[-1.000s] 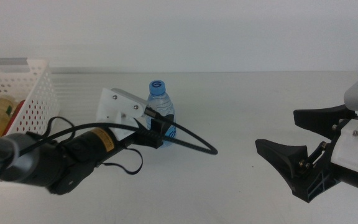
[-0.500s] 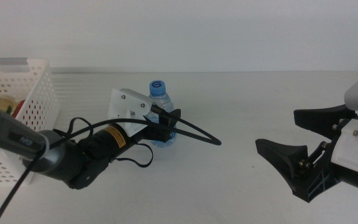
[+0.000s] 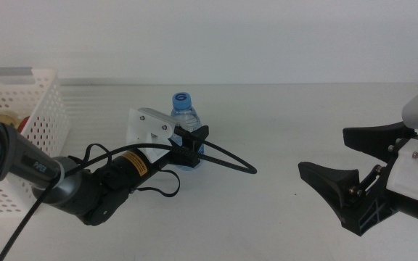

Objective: Use arms to grab the bottles and put them into the dustbin to the left of the table.

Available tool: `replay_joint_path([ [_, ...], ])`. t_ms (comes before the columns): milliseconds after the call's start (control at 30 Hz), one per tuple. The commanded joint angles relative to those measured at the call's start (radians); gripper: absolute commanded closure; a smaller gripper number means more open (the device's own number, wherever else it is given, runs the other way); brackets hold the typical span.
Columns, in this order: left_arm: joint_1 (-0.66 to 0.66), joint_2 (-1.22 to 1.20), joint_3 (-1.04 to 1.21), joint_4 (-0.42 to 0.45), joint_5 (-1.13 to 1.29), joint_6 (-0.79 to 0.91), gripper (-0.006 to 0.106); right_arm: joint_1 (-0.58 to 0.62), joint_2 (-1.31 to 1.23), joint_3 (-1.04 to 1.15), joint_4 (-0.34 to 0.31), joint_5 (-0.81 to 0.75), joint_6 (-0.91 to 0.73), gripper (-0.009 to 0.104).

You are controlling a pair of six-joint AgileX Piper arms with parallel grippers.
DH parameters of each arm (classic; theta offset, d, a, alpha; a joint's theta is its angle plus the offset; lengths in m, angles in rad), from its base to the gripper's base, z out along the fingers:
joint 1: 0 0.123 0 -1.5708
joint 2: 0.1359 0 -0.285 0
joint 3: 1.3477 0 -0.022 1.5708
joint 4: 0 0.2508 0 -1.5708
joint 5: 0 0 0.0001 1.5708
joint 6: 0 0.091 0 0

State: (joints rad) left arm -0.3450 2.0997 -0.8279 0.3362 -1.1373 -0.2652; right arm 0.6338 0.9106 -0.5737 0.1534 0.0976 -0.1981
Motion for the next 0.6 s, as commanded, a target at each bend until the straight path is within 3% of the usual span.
replay_joint_path([
  [0,-0.001,-0.064,-0.006,0.001,-0.102,-0.028,0.093,0.003,-0.011,-0.020,-0.003,-0.076,-0.015,0.027],
  [67,-0.001,-0.092,0.016,0.005,-0.091,-0.037,0.106,0.003,-0.011,-0.020,-0.003,-0.076,-0.015,0.027],
  [300,-0.001,-0.279,0.110,-0.029,0.093,-0.021,0.105,0.003,-0.011,-0.020,-0.003,-0.076,-0.015,0.027],
  [567,-0.001,-0.527,0.143,-0.007,0.336,-0.023,0.105,0.003,-0.011,-0.020,-0.003,-0.076,-0.015,0.027],
])
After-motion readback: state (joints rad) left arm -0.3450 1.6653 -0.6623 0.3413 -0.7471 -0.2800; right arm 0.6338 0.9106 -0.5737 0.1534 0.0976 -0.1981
